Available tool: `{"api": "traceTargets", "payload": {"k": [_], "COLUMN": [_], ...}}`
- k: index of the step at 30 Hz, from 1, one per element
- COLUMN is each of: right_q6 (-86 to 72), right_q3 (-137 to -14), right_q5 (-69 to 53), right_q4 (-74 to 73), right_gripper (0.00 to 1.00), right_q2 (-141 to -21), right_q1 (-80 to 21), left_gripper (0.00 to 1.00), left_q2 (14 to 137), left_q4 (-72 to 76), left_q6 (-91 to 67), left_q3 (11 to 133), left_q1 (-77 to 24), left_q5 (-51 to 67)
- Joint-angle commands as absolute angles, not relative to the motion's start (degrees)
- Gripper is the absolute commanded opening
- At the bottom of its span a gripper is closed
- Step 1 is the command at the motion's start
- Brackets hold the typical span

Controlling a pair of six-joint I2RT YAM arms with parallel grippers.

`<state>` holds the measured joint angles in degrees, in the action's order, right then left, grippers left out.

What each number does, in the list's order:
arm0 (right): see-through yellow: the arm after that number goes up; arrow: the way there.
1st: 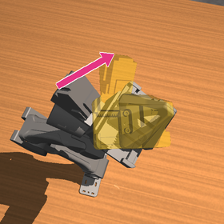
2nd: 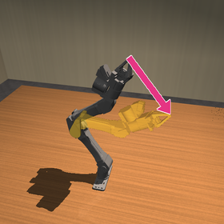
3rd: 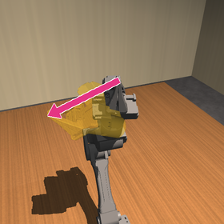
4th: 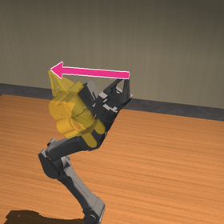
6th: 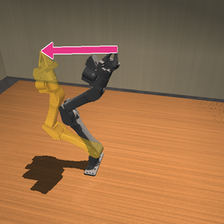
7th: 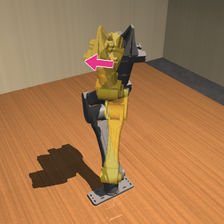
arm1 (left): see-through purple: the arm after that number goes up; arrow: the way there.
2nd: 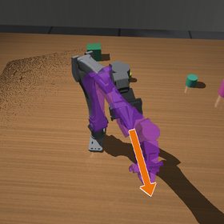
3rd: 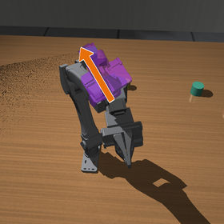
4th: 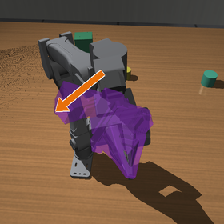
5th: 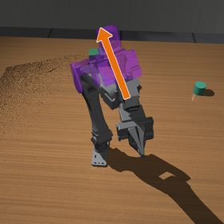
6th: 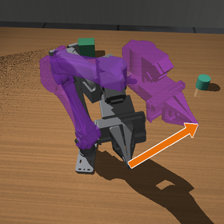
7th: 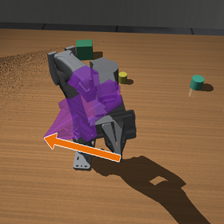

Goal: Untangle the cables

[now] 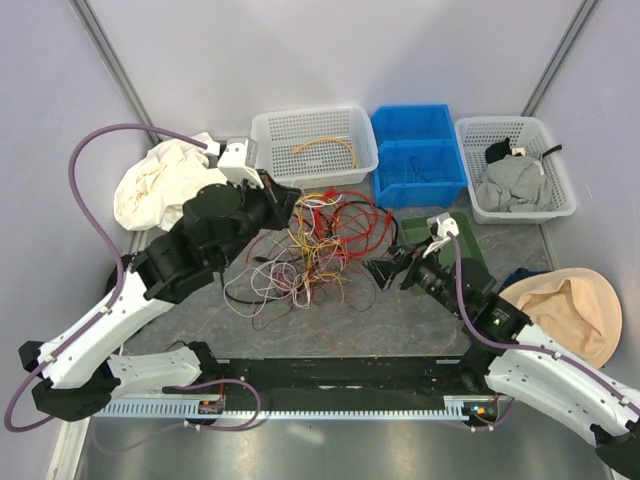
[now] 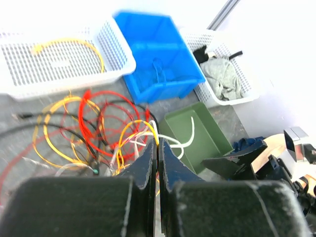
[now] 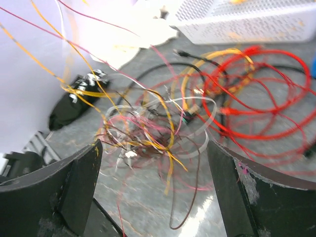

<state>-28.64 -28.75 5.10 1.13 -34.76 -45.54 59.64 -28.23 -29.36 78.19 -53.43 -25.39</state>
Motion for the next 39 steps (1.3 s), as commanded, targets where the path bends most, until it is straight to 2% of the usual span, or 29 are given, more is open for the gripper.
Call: {"api": "traceTargets", "payload": {"k": [1,9,16,22,24,25,26,28,29,30,31,33,34,39], "right_q6": [-28.39,-32.43,-29.53,-27.51,-26.72,-26.63,-26.46,-26.02,-25.75,-25.58,-24.88,-23.74,-23.30,-20.04], "right_q3": [-34.62,-42.09,-47.81,-50.71,-51.15,-51.24,-51.41,-51.42,-51.50,-51.76,-52.12,-54.48,-55.88,-68.19], "right_q5": [-0.35,-12.74,-12.92,-10.21,-9.15,-8.44,-7.31,-6.60,-5.29,-4.40,-3.44,-1.59,-0.89,2.72], "right_q4": [11.84,27.85,30.05,30.58,31.02,31.03,30.94,30.50,29.89,29.01,26.39,22.52,17.11,0.81], "right_gripper": [0.94,0.91,0.89,0.83,0.73,0.64,0.39,0.21,0.06,0.00,0.00,0.00,0.00,0.00], "right_q2": [-38.75,-51.91,-61.95,-67.93,-69.08,-69.34,-69.43,-68.82,-67.51,-66.63,-65.75,-63.20,-62.67,-62.05], "right_q1": [-45.79,-47.19,-49.48,-50.36,-50.45,-50.45,-50.45,-50.36,-50.45,-50.45,-50.45,-50.45,-50.45,-50.45], "left_gripper": [0.02,0.02,0.02,0.02,0.02,0.02,0.02,0.02,0.02,0.07,0.33,0.64,0.99,0.99], "left_q2": [60.20,64.85,66.27,66.18,66.01,65.83,65.66,65.39,65.22,64.87,64.52,63.47,62.94,56.53], "left_q4": [-29.26,-30.67,-30.59,-30.67,-30.67,-30.76,-30.76,-31.20,-31.64,-32.16,-33.65,-35.67,-36.90,-39.73], "left_q6": [-18.90,-18.72,-19.60,-19.95,-20.04,-20.04,-20.04,-20.13,-20.56,-21.26,-22.05,-26.44,-28.28,-39.63], "left_q3": [83.31,87.89,88.42,88.33,88.15,87.81,87.63,86.76,86.31,85.87,84.65,83.15,81.23,71.56], "left_q1": [-53.26,-52.91,-52.65,-52.56,-52.65,-52.65,-52.56,-52.56,-52.38,-52.12,-51.77,-50.02,-49.31,-42.46], "left_q5": [-26.01,-24.96,-23.91,-23.47,-23.55,-23.64,-23.82,-25.30,-26.18,-27.32,-29.42,-31.98,-34.60,-36.56]}}
